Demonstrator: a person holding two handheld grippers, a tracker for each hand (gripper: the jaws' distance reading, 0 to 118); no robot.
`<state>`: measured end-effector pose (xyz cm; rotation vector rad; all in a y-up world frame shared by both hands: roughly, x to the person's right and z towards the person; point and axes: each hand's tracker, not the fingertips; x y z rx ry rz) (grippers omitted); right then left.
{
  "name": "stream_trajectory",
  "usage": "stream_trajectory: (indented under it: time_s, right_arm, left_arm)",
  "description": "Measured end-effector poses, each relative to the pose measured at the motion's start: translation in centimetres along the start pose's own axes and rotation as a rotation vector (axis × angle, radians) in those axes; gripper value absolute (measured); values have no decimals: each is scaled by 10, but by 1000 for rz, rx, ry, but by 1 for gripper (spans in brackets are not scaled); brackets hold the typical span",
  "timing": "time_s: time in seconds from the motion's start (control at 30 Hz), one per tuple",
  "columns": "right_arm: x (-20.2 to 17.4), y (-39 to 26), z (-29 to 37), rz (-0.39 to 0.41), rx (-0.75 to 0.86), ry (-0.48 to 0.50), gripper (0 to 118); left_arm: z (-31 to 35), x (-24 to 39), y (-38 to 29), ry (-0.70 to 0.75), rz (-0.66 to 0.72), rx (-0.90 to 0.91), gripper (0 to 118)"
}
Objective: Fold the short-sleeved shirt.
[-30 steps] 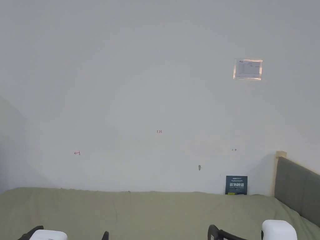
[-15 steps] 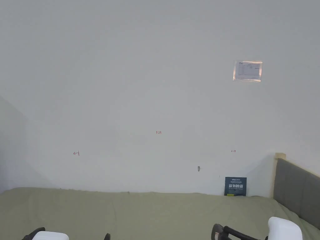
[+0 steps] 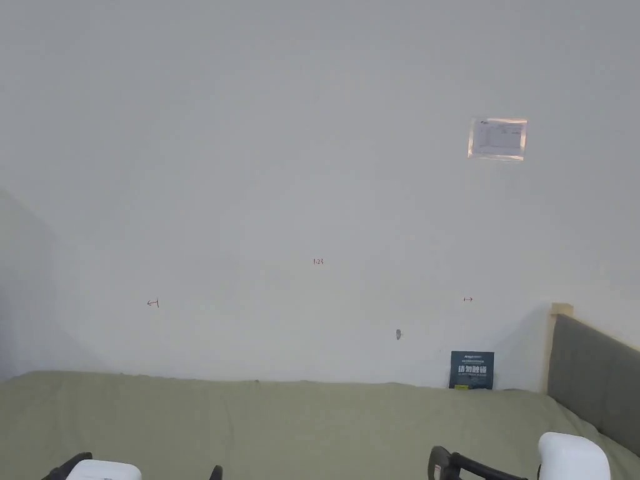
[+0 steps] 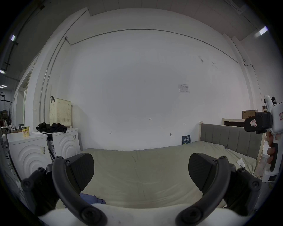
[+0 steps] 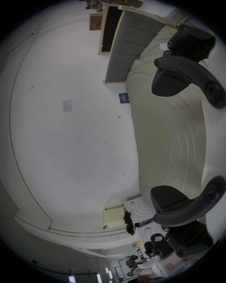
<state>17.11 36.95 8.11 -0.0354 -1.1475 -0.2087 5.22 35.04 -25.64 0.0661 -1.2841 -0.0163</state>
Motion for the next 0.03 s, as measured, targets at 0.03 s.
stream_trajectory:
  time_s: [0.03]
  right_arm:
    - [0,0,-1,6,-6,-5,116]
  left_arm:
    - [0,0,0,0,2,0,118]
